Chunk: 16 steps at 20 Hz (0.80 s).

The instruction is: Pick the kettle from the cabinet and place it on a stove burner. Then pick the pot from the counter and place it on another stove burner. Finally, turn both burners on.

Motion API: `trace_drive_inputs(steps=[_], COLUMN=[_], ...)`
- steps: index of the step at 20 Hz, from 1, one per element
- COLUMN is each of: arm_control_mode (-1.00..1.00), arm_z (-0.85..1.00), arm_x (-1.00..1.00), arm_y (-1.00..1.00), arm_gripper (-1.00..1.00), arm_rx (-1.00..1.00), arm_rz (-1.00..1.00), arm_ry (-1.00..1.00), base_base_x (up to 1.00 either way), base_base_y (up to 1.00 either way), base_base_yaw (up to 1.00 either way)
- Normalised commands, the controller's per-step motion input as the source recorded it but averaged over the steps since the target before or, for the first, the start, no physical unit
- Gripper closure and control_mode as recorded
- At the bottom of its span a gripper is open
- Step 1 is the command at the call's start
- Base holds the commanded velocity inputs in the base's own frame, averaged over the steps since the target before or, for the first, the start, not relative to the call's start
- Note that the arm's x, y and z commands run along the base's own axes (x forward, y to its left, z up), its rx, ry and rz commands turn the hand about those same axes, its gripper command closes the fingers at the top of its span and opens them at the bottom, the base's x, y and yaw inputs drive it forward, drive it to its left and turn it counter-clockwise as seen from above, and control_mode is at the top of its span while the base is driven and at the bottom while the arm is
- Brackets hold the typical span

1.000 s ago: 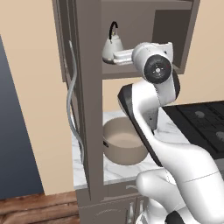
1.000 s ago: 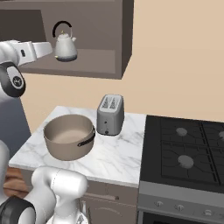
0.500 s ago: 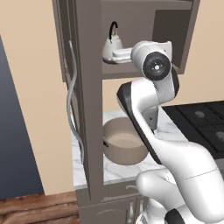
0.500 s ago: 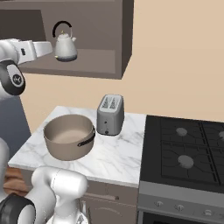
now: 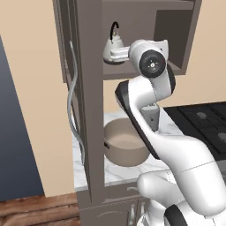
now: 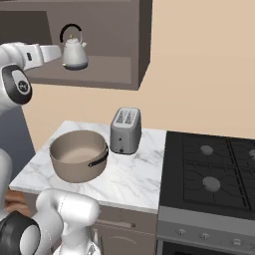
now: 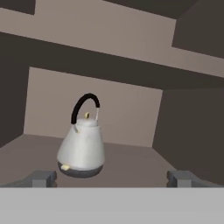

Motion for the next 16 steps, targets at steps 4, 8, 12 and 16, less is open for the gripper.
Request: trace_drive_inputs(steps=[4, 8, 12, 16], arm_control_mode=[-1.00, -1.00, -1.00, -1.00], arm_z=[0.00, 0.00, 0.00, 0.00], arm_x=[0.19, 0.14, 0.14, 0.16], arm_y=[0.11, 0.14, 0.11, 0.02], arm_gripper=[-1.00, -1.00, -1.00, -1.00], arm_rx=[-0.02, -0.03, -0.01, 0.00], arm_rz=[0.00, 0.00, 0.00, 0.00], arm_ry=[-0.02, -0.03, -0.01, 0.00], base_base_x=[0.00, 0.00, 0.00, 0.00], base_base_y=[0.00, 0.00, 0.00, 0.00], base_base_yaw=[0.00, 0.00, 0.00, 0.00])
